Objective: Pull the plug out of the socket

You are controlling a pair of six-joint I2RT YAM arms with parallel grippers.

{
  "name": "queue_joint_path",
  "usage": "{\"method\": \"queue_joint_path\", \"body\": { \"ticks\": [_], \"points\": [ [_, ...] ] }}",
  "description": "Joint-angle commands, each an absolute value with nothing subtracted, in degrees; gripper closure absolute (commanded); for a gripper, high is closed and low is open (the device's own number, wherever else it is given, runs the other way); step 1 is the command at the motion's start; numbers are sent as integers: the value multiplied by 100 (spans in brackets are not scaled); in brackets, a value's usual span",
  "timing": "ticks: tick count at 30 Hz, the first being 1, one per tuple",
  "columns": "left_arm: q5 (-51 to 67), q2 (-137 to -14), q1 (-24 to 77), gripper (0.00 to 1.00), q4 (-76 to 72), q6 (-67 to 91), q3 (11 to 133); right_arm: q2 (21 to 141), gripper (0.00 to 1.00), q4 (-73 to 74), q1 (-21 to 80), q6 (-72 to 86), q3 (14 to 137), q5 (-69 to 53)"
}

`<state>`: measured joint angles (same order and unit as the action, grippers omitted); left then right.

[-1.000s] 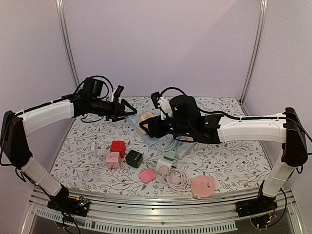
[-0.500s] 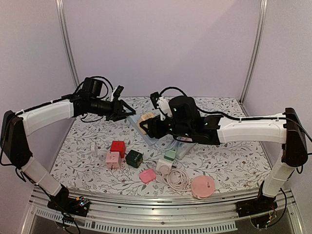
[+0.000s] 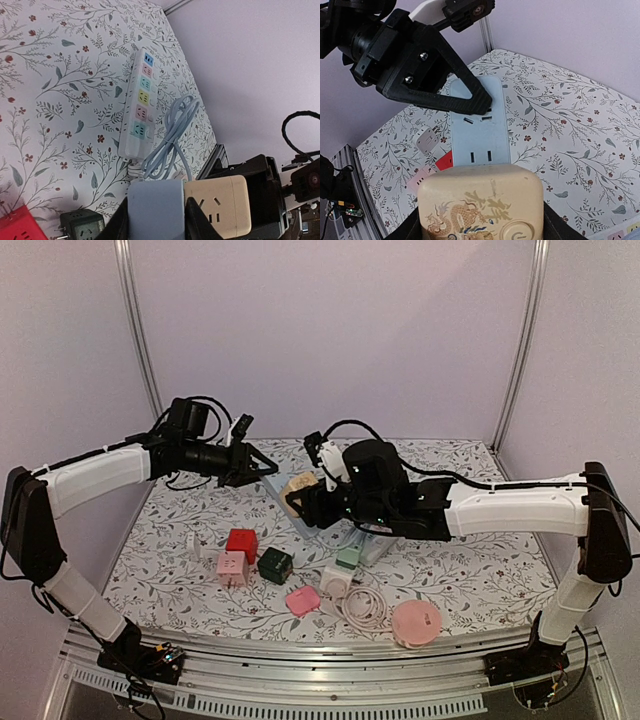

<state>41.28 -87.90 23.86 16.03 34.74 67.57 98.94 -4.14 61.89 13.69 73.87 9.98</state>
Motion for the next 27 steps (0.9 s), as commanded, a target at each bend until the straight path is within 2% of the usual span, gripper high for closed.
{"method": "queue_joint_path", "body": {
  "ticks": [1, 12, 21, 27],
  "points": [
    [4216, -8859, 2329, 88, 1556, 3314, 6785, 9903, 60, -773, 6218, 1530, 7671, 1102],
    [4298, -8816, 2330, 90, 1511, 3236, 6768, 9904, 60, -1225, 5684, 2479, 7454, 71],
    [4244, -8834, 2329, 91, 1533, 3211, 6768, 9915, 60, -1229, 5697, 2465, 7404, 109],
    [3927, -8943, 2330, 92, 1832, 2972, 6871, 9879, 60, -1045, 5931, 1993, 7418, 708]
  ]
}}
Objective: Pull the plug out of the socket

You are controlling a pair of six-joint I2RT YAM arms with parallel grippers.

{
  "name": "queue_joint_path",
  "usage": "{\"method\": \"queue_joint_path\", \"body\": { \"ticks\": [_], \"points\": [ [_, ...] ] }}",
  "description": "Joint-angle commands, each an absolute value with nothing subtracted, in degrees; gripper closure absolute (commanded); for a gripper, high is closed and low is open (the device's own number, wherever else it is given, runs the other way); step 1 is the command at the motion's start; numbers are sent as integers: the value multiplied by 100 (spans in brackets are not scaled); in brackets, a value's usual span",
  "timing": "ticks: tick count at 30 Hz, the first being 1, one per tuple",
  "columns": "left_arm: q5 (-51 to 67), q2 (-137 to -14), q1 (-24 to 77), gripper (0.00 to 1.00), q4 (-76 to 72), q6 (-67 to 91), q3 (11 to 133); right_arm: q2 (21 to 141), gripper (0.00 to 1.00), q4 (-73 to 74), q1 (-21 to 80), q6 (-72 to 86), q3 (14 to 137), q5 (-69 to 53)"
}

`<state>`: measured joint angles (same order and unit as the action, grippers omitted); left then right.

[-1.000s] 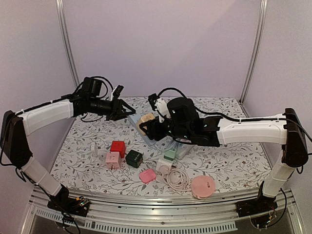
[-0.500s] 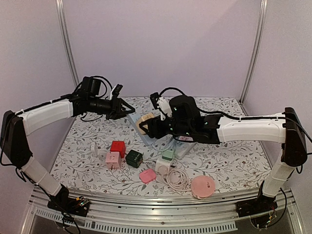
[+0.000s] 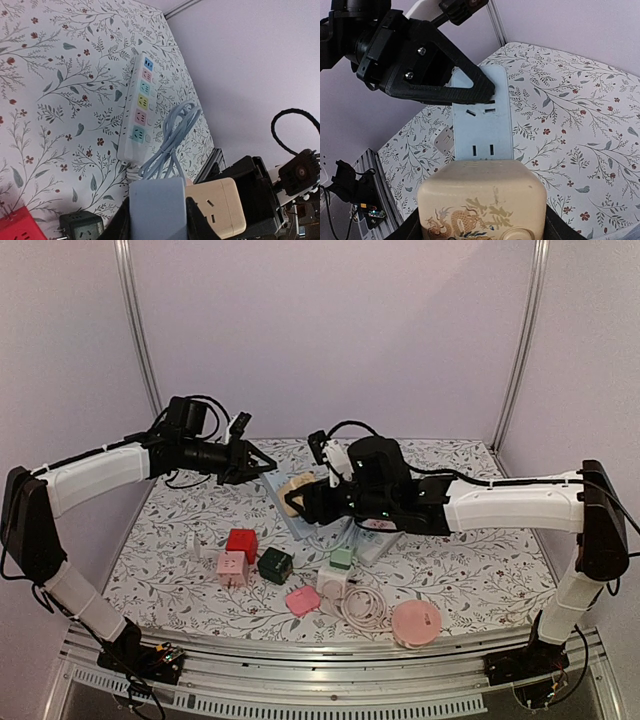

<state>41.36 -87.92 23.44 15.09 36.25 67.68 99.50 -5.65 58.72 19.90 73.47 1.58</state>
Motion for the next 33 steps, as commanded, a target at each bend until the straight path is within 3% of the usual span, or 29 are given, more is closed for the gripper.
{"method": "queue_joint_path", "body": {
  "ticks": [1, 8, 16, 27, 33],
  "points": [
    [3871, -8958, 2329, 92, 1858, 2930, 6873, 9883, 60, -1019, 5962, 1910, 7422, 819],
    [3492, -9097, 2319, 93, 2140, 2719, 6943, 10056, 60, -137, 6162, 1239, 7801, 1473],
    [3532, -9170, 2268, 93, 2127, 2709, 6967, 10024, 60, -87, 6217, 1242, 7793, 1623],
    [3560, -9085, 2267, 93, 2050, 2576, 6939, 9861, 60, -385, 5577, 2272, 7575, 150],
    [3568, -9124, 2268, 94, 2026, 2575, 6919, 9719, 60, -424, 5514, 2346, 7392, 117]
  ]
}}
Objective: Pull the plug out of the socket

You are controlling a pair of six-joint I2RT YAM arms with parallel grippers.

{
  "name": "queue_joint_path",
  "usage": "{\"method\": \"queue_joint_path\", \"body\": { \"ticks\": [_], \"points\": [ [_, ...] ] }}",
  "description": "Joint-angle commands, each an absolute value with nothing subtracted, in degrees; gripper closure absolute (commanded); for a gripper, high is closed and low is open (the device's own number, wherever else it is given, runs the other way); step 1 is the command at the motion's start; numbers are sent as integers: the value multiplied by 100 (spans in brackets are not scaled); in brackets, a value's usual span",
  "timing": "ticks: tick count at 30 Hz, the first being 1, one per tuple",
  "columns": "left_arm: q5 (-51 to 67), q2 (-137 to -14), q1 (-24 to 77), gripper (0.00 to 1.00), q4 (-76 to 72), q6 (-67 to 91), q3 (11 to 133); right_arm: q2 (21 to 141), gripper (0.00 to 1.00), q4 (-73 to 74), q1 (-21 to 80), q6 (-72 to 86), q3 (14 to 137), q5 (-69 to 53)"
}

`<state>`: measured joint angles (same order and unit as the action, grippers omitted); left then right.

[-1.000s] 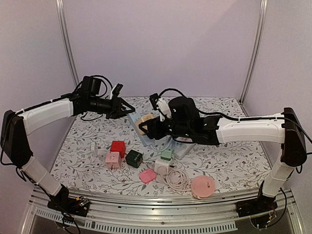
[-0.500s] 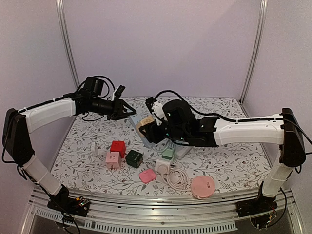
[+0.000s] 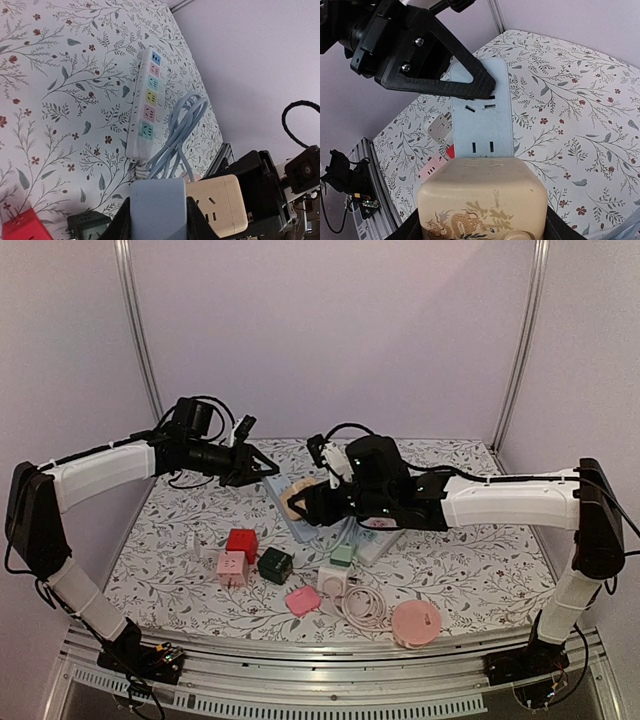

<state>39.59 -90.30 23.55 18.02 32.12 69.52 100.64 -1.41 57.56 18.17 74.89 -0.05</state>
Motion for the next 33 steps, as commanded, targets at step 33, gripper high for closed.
{"method": "queue_joint_path", "body": {
  "ticks": [33],
  "points": [
    [3359, -9046, 2283, 94, 2129, 2409, 6930, 9451, 59, 594, 6170, 1541, 7614, 1676]
  ]
}}
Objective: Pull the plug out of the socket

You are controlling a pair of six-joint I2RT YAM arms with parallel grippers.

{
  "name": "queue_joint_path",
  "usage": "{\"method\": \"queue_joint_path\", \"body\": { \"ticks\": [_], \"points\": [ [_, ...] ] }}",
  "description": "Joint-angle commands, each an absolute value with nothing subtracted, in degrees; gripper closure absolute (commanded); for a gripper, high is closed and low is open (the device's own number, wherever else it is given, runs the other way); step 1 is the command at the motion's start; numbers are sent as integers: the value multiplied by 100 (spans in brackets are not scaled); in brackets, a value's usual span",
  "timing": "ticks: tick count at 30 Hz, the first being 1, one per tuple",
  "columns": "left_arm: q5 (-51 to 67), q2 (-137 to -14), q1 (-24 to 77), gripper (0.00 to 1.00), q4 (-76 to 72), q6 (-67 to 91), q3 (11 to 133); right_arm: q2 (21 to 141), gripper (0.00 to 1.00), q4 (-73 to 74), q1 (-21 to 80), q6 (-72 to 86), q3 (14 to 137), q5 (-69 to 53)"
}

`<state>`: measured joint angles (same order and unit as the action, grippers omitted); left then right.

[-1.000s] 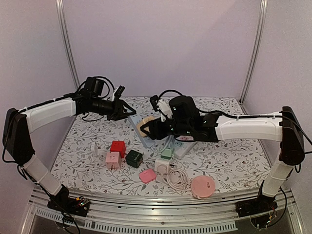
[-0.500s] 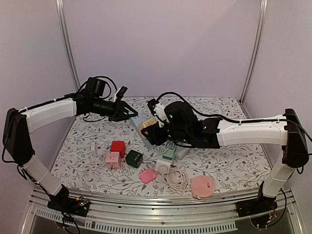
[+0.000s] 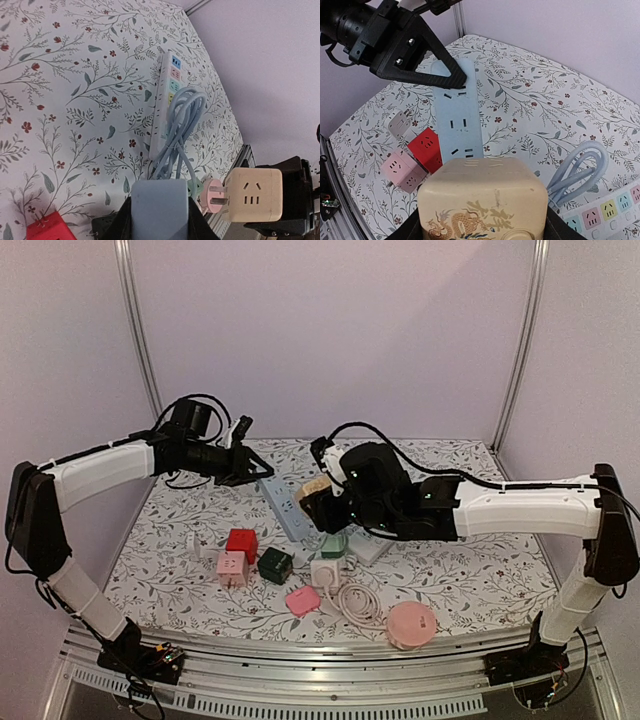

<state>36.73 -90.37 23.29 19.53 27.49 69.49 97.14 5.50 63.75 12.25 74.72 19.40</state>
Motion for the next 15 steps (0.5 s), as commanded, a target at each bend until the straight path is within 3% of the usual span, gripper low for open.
{"method": "queue_joint_path", "body": {
  "ticks": [1, 15],
  "points": [
    [3365, -9038, 2285, 94, 2115, 2403, 6926, 9429, 60, 566, 6125, 1592, 7600, 1581],
    [3279, -8645, 2057, 95, 2113, 2330, 6925, 9211, 59, 430, 5549, 2203, 7298, 1042]
  ]
}}
